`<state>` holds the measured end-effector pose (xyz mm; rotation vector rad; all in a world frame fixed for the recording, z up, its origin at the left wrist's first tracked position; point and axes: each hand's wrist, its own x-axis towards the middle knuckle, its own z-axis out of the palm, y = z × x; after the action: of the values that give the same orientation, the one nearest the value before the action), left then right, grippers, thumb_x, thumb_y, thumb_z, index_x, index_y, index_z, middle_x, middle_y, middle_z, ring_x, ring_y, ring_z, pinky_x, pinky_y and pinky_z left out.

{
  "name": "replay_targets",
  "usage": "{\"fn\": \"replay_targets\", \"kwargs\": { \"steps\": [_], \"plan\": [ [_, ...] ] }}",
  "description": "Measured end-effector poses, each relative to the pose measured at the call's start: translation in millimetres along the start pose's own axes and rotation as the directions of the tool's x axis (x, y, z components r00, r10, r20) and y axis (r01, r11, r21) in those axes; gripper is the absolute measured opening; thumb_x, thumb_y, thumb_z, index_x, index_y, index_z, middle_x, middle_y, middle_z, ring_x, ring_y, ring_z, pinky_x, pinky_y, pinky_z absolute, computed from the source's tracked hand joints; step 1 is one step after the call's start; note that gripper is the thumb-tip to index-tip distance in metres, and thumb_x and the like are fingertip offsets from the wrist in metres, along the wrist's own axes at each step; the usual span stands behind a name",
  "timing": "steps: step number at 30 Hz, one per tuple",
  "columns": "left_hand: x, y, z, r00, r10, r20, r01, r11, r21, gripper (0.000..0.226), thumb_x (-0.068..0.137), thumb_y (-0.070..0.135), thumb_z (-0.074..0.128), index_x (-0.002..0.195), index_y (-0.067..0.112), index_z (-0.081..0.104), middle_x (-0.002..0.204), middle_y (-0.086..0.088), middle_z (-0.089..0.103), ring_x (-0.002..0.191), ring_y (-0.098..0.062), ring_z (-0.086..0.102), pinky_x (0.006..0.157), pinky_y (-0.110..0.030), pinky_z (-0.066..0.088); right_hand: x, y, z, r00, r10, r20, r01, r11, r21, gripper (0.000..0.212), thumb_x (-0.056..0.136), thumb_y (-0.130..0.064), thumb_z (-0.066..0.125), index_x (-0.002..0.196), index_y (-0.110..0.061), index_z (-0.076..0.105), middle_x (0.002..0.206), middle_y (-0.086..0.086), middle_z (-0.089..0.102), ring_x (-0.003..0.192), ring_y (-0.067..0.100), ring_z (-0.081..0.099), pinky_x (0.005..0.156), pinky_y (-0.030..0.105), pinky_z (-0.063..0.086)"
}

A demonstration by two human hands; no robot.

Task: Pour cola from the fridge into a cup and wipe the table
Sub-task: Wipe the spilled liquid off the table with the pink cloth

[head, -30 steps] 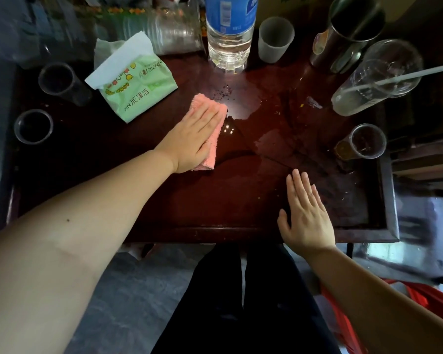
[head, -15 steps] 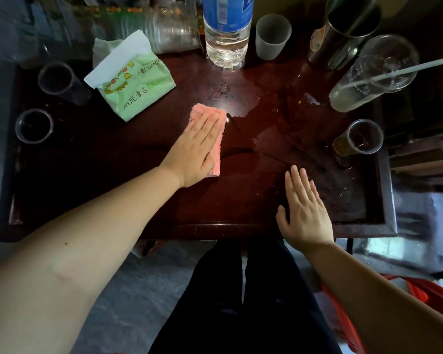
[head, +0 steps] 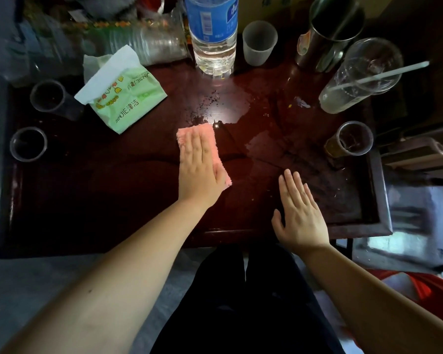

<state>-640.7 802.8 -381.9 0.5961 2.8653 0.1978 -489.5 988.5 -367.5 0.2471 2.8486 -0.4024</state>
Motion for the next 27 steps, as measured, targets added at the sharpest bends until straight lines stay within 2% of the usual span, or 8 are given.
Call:
{"fn": "replay_targets", "kwargs": {
  "steps": [10, 15, 20, 27],
  "plan": [
    [34.5, 3.5, -7.1, 1.000, 0.012, -0.003, -0.012, 0.999, -0.044, 0.081, 0.084, 0.038, 0.014, 0.151, -0.005, 0.005, 0.159, -0.023, 0.002, 0.149, -0.034, -0.001, 0.122, -0.043, -0.001, 0.7, -1.3, -2.1, 1.000, 0.001, 0.005, -0.001, 1.000, 0.003, 0.072, 0.085, -0.031, 0.034, 0.150, -0.004, 0.015, 0.159, 0.010, 0.007, 0.148, 0.022, -0.001, 0.120, 0.040, 0.011],
    [68.5, -8.6, -18.9, 0.966, 0.242, 0.090, -0.249, 0.966, 0.074, 0.078, 0.085, 0.037, 0.016, 0.152, -0.001, 0.003, 0.161, -0.018, 0.001, 0.149, -0.030, -0.005, 0.121, -0.041, -0.004, 1.4, -0.3, -1.0, 1.000, -0.001, 0.006, 0.001, 1.000, 0.010, 0.073, 0.086, -0.031, 0.035, 0.150, -0.004, 0.015, 0.159, 0.010, 0.007, 0.148, 0.022, 0.000, 0.120, 0.039, 0.011],
    [82.6, -23.7, -31.0, 0.850, 0.508, 0.141, -0.522, 0.849, 0.086, 0.079, 0.082, 0.038, 0.017, 0.152, 0.001, 0.010, 0.160, -0.017, 0.009, 0.149, -0.029, 0.002, 0.121, -0.038, -0.004, 1.1, 0.6, -0.3, 1.000, -0.007, 0.009, 0.007, 1.000, 0.009, 0.073, 0.086, -0.031, 0.037, 0.150, -0.004, 0.014, 0.159, 0.010, 0.006, 0.147, 0.022, -0.001, 0.120, 0.039, 0.010],
    [73.9, -23.1, -25.9, 0.801, 0.579, 0.151, -0.589, 0.808, 0.021, 0.076, 0.084, 0.037, 0.023, 0.153, 0.005, 0.016, 0.160, -0.013, 0.013, 0.149, -0.028, 0.009, 0.121, -0.043, 0.008, 0.9, -0.7, -1.6, 1.000, -0.010, -0.003, 0.010, 1.000, 0.017, 0.073, 0.085, -0.031, 0.036, 0.150, -0.004, 0.015, 0.159, 0.010, 0.007, 0.147, 0.022, 0.000, 0.120, 0.038, 0.009]
  ]
}}
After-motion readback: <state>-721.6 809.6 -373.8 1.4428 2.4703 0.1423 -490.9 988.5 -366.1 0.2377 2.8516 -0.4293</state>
